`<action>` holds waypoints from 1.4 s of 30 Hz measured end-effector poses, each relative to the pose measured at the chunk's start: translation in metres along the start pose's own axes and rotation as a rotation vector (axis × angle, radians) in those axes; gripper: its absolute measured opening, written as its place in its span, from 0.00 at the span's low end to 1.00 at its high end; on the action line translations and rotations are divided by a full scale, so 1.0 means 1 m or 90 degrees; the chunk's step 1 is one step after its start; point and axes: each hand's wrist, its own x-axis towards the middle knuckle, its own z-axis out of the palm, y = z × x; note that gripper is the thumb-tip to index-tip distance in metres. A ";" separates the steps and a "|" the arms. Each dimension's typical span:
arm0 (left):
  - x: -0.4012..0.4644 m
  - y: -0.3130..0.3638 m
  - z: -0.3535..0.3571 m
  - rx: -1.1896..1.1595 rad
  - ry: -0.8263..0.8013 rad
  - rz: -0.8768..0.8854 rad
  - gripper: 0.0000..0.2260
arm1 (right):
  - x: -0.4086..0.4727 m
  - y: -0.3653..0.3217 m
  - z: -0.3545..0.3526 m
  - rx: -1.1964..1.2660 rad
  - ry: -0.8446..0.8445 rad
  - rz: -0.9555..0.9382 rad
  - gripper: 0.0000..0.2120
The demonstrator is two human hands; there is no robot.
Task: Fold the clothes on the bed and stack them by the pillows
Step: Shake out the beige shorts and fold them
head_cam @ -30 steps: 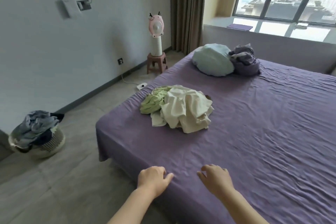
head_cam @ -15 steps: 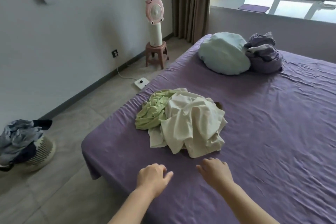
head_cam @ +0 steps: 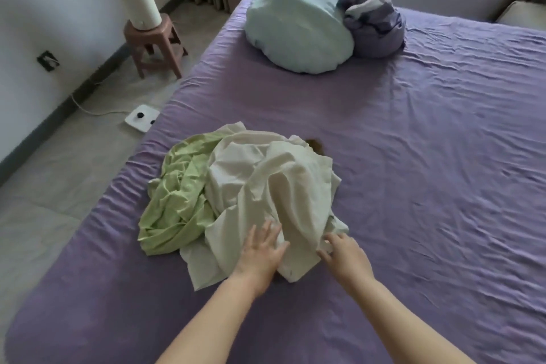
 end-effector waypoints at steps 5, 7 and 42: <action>0.033 -0.016 0.008 0.122 -0.020 0.063 0.23 | 0.039 -0.015 0.017 -0.004 0.039 0.106 0.14; 0.035 -0.022 0.005 0.075 0.031 0.054 0.14 | 0.043 -0.012 0.017 -0.015 0.045 0.115 0.10; -0.087 0.276 -0.249 -0.722 0.352 0.193 0.07 | -0.241 0.138 -0.382 0.645 0.442 -0.036 0.08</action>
